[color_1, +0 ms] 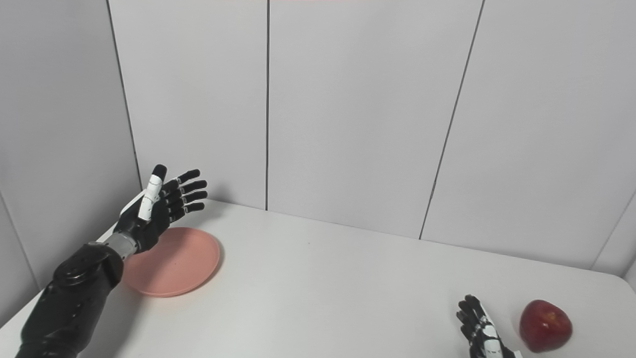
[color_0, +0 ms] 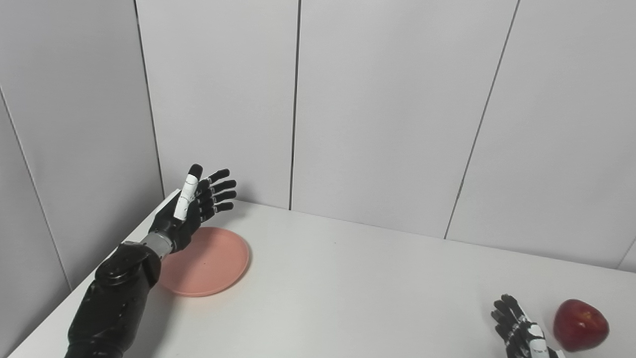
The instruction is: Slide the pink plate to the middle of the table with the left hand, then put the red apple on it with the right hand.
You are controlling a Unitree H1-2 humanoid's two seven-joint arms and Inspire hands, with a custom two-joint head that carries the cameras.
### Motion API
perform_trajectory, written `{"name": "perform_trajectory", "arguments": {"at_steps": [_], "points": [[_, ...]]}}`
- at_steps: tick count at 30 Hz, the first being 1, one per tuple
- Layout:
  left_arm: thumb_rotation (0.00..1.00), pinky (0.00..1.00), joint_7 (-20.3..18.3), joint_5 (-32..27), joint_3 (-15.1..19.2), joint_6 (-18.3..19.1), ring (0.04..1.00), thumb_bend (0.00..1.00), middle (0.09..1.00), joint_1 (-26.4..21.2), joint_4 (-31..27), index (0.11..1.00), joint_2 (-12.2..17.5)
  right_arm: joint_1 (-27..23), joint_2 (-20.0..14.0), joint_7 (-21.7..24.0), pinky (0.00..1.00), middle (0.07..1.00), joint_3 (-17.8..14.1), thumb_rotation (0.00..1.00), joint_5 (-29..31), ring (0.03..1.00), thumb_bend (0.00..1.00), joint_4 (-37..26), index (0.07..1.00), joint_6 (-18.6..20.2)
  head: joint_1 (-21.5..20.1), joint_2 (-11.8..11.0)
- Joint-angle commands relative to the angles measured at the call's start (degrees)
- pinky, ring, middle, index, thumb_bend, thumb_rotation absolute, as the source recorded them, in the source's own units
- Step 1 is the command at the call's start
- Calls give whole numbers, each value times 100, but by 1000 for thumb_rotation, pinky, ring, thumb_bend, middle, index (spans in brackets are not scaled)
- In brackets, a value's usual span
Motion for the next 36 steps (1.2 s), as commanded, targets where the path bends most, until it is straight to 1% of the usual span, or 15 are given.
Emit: {"name": "perform_trajectory", "arguments": {"at_steps": [1, 6, 9, 13, 14, 17, 24, 26, 29, 32, 33, 34, 35, 36], "points": [[995, 845, -82, -120, 137, -362, 864, 947, 874, -448, -7, 867, 243, 213, 101, 53, 1000, 936, 73, 1000, 66, 945, 841, 213, 932, -56, 7, 5], [1000, 865, -30, -46, 223, -377, 883, 931, 903, -483, 138, 926, 338, 232, 94, 56, 1000, 933, 61, 1000, 101, 940, 842, 164, 929, -14, -2, 66], [1000, 878, -35, -12, 230, -397, 890, 942, 913, -504, 250, 911, 417, 240, 82, 56, 1000, 931, 55, 1000, 105, 940, 844, 156, 929, -2, 0, 88], [995, 886, -175, -4, 219, -571, 903, 953, 921, -573, 495, 906, 558, 234, 76, 60, 1000, 929, 50, 1000, 115, 936, 843, 161, 927, -7, 4, 99], [993, 890, -129, -22, 250, -521, 906, 955, 921, -570, 462, 904, 562, 232, 73, 60, 1000, 928, 50, 1000, 117, 935, 842, 158, 927, 0, 6, 108], [995, 906, -49, -60, 304, -403, 922, 918, 929, -559, 404, 906, 585, 232, 70, 53, 1000, 926, 50, 1000, 117, 932, 836, 142, 926, 21, 9, 117], [970, 864, 18, 92, 318, -311, 908, 938, 928, -480, 516, 919, 788, 252, 56, 48, 1000, 930, 60, 1000, 135, 936, 830, 59, 931, 100, 12, 182], [980, 874, 4, 130, 322, -399, 906, 920, 930, -451, 629, 925, 855, 256, 50, 47, 1000, 929, 64, 1000, 141, 935, 834, 40, 932, 118, -13, 215], [982, 867, 22, 142, 379, -471, 897, 903, 920, -416, 802, 923, 914, 258, 39, 55, 1000, 928, 78, 1000, 139, 933, 828, 27, 934, 117, -65, 248], [988, 851, -18, 82, 456, -567, 898, 865, 912, -359, 962, 931, 945, 259, 34, 48, 1000, 925, 90, 1000, 129, 932, 828, 11, 930, 135, -84, 264], [984, 862, -41, 44, 492, -615, 905, 860, 918, -354, 1081, 937, 952, 258, 36, 40, 1000, 925, 91, 1000, 129, 931, 832, 10, 929, 145, -99, 276], [982, 908, -79, 13, 520, -687, 925, 859, 936, -358, 1225, 946, 958, 258, 39, 37, 1000, 922, 91, 1000, 136, 929, 837, 13, 928, 148, -110, 274], [985, 932, -117, -1, 539, -776, 936, 860, 941, -367, 1372, 953, 959, 259, 40, 34, 1000, 921, 92, 1000, 138, 927, 838, 13, 927, 149, -110, 274], [986, 935, -149, -11, 548, -865, 937, 860, 940, -374, 1500, 955, 954, 260, 41, 34, 1000, 920, 95, 1000, 138, 927, 838, 10, 927, 152, -110, 274]]}}
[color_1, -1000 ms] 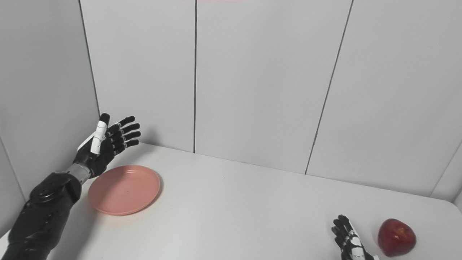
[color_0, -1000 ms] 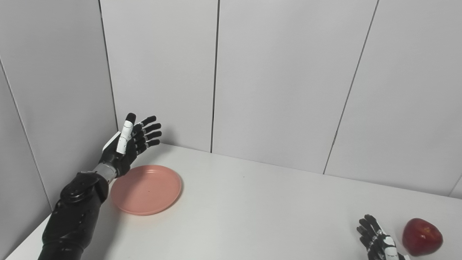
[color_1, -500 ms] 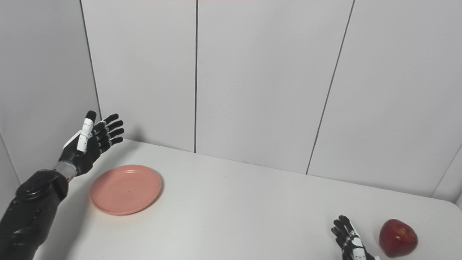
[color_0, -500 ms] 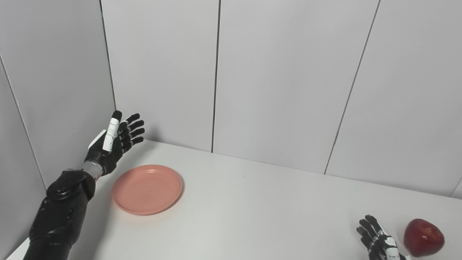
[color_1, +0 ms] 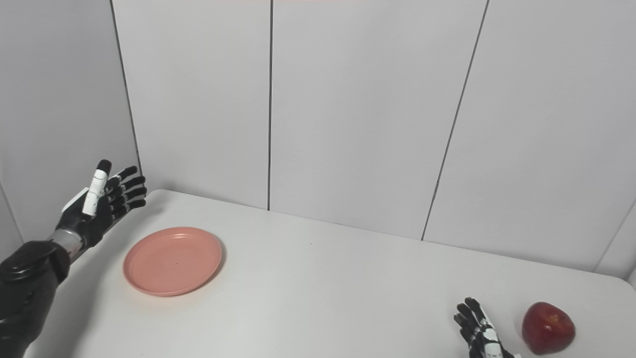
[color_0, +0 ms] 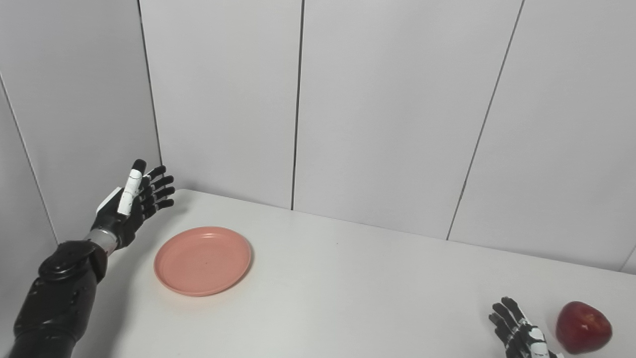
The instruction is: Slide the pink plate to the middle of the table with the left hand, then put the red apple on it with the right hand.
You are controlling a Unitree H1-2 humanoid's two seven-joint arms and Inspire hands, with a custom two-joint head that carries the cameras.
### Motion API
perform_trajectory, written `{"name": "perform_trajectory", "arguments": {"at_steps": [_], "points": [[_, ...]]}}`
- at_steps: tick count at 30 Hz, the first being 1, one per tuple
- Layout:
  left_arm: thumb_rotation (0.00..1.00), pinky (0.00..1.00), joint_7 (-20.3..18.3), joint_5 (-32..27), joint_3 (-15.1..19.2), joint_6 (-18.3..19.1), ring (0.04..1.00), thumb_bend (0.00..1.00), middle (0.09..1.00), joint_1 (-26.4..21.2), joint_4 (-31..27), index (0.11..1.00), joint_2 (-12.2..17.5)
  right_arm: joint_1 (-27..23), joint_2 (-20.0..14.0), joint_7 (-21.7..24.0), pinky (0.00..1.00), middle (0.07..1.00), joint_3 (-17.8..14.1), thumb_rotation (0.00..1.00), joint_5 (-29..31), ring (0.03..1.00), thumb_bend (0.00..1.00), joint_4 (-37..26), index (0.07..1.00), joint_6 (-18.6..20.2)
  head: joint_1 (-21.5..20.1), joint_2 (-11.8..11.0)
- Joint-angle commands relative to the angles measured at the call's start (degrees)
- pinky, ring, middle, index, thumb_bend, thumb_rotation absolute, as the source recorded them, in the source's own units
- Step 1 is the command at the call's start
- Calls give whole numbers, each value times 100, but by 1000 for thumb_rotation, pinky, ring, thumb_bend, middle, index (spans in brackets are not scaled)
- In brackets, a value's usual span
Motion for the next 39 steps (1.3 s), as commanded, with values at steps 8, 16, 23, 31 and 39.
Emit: {"name": "perform_trajectory", "arguments": {"at_steps": [8, 16, 23, 31, 39], "points": [[982, 922, -93, -72, 53, -1052, 911, 895, 914, -501, 1159, 933, 95, 210, 79, -6, 1000, 921, 85, 1000, 48, 920, 832, 9, 932, 210, 4, 37], [916, 950, -403, -180, 62, -1609, 947, 926, 937, -753, 2239, 919, 53, 227, 66, -22, 1000, 922, 83, 1000, 48, 921, 839, -56, 930, 315, 7, 57], [923, 885, -347, -161, 35, -1710, 897, 918, 908, -717, 2330, 895, -79, 216, 63, -9, 1000, 924, 87, 1000, 32, 924, 844, -40, 934, 305, 6, 59], [863, 870, -508, -261, 19, -1600, 884, 960, 886, -634, 2269, 908, -200, 210, 88, -20, 1000, 920, 104, 1000, 8, 918, 843, -41, 931, 313, -12, 77], [886, 903, -384, -257, -60, -1329, 921, 943, 936, -420, 1688, 919, -414, 209, 120, -36, 1000, 916, 108, 1000, -5, 912, 841, -52, 922, 302, -43, 90]]}}
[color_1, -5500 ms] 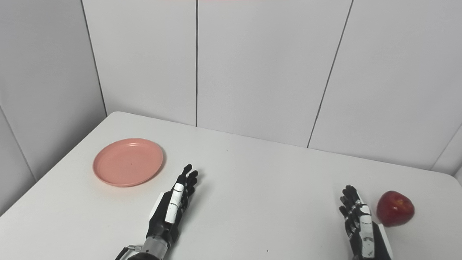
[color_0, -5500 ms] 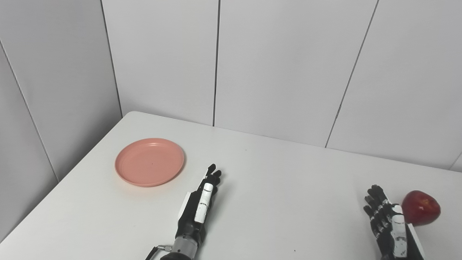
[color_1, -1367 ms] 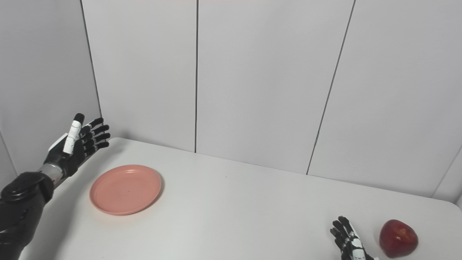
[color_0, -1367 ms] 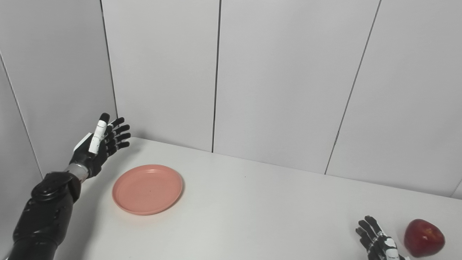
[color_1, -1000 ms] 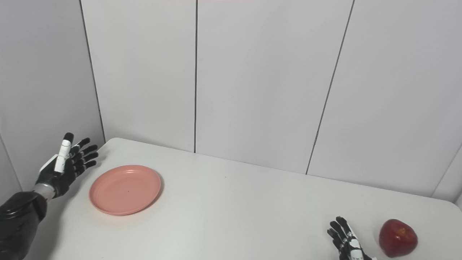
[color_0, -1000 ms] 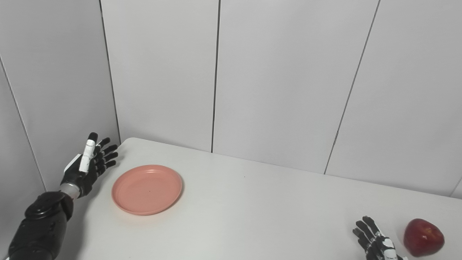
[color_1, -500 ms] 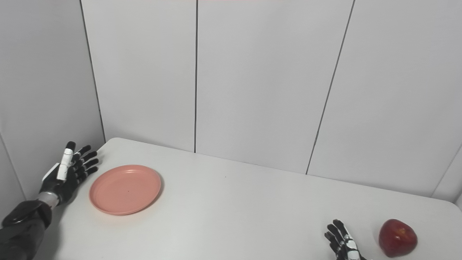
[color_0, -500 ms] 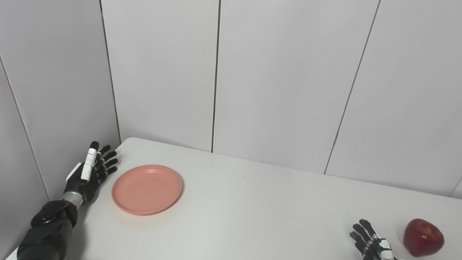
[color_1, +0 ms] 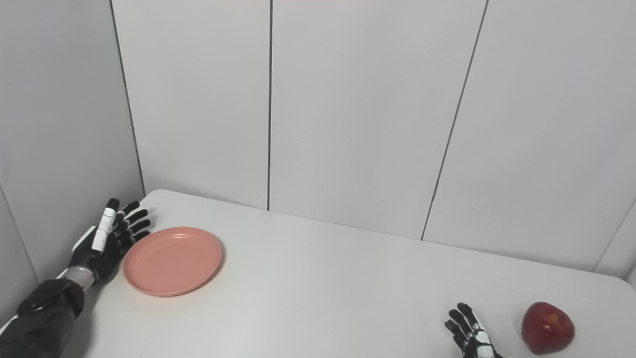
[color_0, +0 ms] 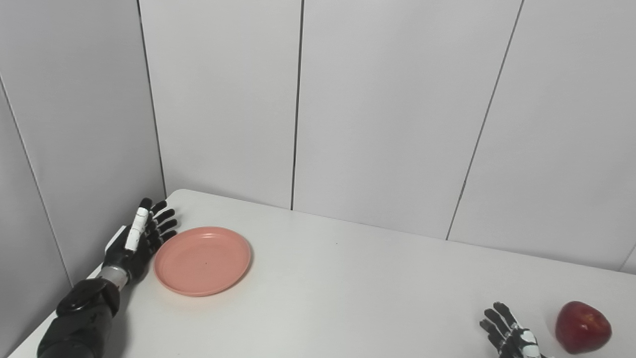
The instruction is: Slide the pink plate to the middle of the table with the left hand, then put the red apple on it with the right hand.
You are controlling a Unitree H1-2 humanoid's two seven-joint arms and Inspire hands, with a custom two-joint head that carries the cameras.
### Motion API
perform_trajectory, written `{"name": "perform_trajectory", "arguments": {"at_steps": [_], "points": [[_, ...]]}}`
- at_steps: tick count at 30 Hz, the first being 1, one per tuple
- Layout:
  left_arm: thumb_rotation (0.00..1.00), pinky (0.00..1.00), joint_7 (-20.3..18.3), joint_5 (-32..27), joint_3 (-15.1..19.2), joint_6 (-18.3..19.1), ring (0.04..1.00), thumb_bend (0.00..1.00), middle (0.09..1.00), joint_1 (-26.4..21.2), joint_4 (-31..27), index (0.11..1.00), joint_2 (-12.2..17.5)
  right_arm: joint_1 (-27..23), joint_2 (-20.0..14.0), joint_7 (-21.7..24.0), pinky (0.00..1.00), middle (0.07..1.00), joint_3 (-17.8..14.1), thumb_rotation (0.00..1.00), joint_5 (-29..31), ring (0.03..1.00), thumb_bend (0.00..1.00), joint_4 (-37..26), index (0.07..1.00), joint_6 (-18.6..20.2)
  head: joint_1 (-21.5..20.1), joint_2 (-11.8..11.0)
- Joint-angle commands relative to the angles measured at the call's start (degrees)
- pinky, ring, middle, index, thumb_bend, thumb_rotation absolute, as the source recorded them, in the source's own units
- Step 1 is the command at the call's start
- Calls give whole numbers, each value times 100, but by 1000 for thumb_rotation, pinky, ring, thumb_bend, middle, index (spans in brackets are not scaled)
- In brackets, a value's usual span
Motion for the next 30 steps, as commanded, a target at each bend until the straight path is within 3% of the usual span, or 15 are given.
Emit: {"name": "perform_trajectory", "arguments": {"at_steps": [1, 8, 12, 17, 30], "points": [[885, 903, -9, -14, -31, 89, 920, 945, 933, -107, -274, 915, -18, 157, 92, -16, 1000, 917, 46, 1000, 23, 912, 840, 113, 922, 13, 1, 2], [915, 894, 211, 30, -94, 434, 905, 887, 915, 108, -863, 915, -187, 163, 89, -4, 1000, 916, 42, 1000, 42, 915, 842, 98, 921, 30, -1, 10], [900, 885, 292, -1, -89, 663, 891, 903, 895, 201, -1150, 914, -271, 180, 90, -24, 1000, 915, 50, 1000, 23, 912, 838, 28, 918, 80, 4, 34], [892, 863, 415, 39, -127, 785, 881, 903, 876, 282, -1435, 857, -379, 174, 84, -15, 1000, 916, 56, 1000, 16, 914, 828, 38, 916, 77, -2, 34], [924, 808, 616, 192, -340, 1027, 870, 888, 886, 324, -1881, 877, -602, 162, 82, -7, 1000, 915, 60, 1000, 54, 913, 840, 32, 916, 144, 2, 30]]}}
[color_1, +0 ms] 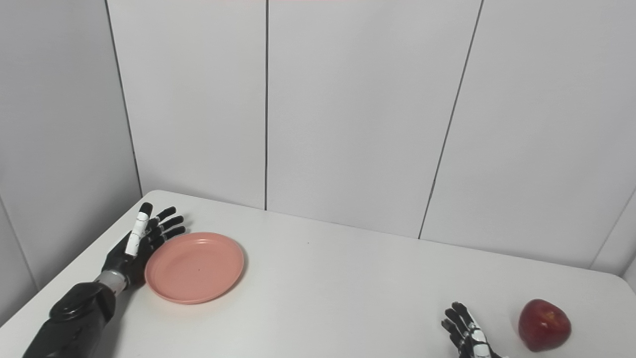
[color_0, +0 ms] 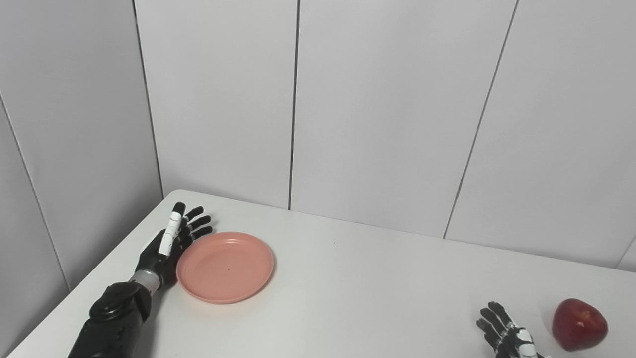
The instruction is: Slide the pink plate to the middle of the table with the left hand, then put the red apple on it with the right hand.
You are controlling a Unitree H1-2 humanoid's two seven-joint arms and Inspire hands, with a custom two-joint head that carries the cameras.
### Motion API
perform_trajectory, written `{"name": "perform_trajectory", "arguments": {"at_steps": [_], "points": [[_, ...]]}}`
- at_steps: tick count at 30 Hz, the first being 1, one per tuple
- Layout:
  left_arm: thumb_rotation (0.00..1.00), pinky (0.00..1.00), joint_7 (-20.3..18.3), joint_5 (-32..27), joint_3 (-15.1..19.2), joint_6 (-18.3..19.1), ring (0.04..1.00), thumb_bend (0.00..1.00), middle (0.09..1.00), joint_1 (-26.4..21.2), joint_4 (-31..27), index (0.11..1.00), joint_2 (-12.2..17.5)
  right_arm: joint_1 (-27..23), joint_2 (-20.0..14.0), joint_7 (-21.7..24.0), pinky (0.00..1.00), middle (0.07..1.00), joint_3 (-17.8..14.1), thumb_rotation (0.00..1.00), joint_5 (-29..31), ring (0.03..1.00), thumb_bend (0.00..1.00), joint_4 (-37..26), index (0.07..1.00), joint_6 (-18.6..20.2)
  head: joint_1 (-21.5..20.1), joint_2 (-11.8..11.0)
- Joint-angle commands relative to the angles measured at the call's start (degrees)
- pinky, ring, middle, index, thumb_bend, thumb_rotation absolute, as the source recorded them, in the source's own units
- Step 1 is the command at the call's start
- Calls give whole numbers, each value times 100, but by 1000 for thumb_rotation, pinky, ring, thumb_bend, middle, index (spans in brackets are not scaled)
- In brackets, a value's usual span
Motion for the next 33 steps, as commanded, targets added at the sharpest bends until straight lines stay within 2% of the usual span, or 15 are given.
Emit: {"name": "perform_trajectory", "arguments": {"at_steps": [1, 8, 10, 19, 33], "points": [[926, 808, 70, 32, -35, 13, 872, 884, 889, -182, -117, 880, -35, 136, 73, -2, 1000, 915, 39, 1000, 61, 913, 841, 86, 916, 106, 4, 4], [927, 837, 115, 54, -85, -72, 880, 851, 896, -268, 28, 895, -179, 129, 90, -16, 1000, 909, 46, 1000, 44, 905, 849, 84, 908, 108, 1, 6], [926, 835, 113, 79, -129, -134, 883, 841, 888, -284, 44, 863, -219, 127, 98, -17, 1000, 910, 51, 1000, 45, 904, 855, 79, 911, 117, -3, 7], [918, 853, -1, 34, -213, -222, 883, 889, 892, -429, 260, 868, -348, 143, 101, -15, 1000, 914, 92, 1000, 27, 912, 853, 34, 910, 141, -14, 17], [940, 807, 80, 143, -357, -401, 861, 879, 869, -614, 597, 846, -564, 128, 82, -15, 1000, 910, 144, 1000, -31, 913, 869, 43, 905, 149, -33, 12]]}}
